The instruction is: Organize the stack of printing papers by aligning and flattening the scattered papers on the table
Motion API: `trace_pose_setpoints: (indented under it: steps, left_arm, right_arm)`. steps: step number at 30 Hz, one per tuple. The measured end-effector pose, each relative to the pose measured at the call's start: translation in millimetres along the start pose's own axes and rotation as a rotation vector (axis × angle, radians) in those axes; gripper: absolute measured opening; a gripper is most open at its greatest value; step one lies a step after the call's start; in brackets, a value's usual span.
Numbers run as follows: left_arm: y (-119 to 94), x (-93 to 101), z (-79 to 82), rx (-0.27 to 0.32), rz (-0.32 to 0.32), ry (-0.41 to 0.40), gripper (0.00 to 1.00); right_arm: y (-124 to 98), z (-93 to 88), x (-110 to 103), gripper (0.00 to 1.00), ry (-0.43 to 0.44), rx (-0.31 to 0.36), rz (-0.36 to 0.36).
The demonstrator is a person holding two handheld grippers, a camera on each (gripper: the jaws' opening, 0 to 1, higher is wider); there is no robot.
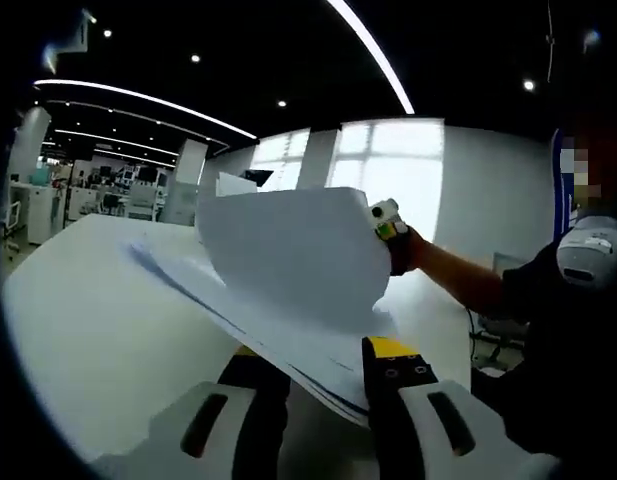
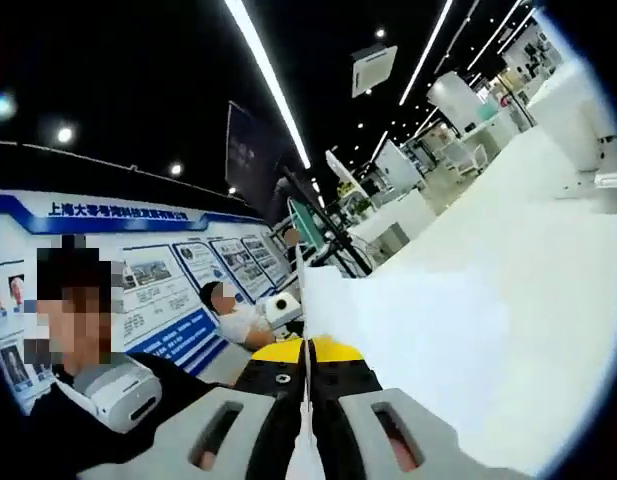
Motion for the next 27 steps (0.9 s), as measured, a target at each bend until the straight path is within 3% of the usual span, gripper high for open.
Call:
trace_pose_setpoints:
  steps: [6,9,15,22,27]
  left_arm:
    - [0,2.4,-0.6,-0.001,-0.008,-0.005,0.34]
    - [0,2.6,-0.7,-0.001,-0.008,-0.004,0.34]
    - [0,1.7,-1.1,-0.008,-0.009,-0.005,0.34]
    - [2,2.1,-1.9,-0.013,-0.007,-0.005,0.34]
    - [1,0.4,-1.6,-0.015,-0.003,-0.001,0.34]
  right_arm:
    - [7,-2.3,24,0.00,0.065,-0.045,0.019]
    - [4,-3.9,41,0.00,0.081,-0.059,-0.034]
    - [3,-14.9,65,0.00,0.098,-0.099,-0.069]
    - [17,-24.9,62,0.00,0.077,-0.116,-0.072]
    - [26,-25.8,61,0.00,0.078,-0.076,-0.090]
Point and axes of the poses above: the point that each gripper's makers call its tool centre point, and the gripper's own axes: y roughly forward along the fingers, x roughly to its right, z roughly out of its top, the point moved 3 cm from there along -y, roughly backward along the fingers, and after that the axes turned 14 degrees about -y, right-handed, at the moved point
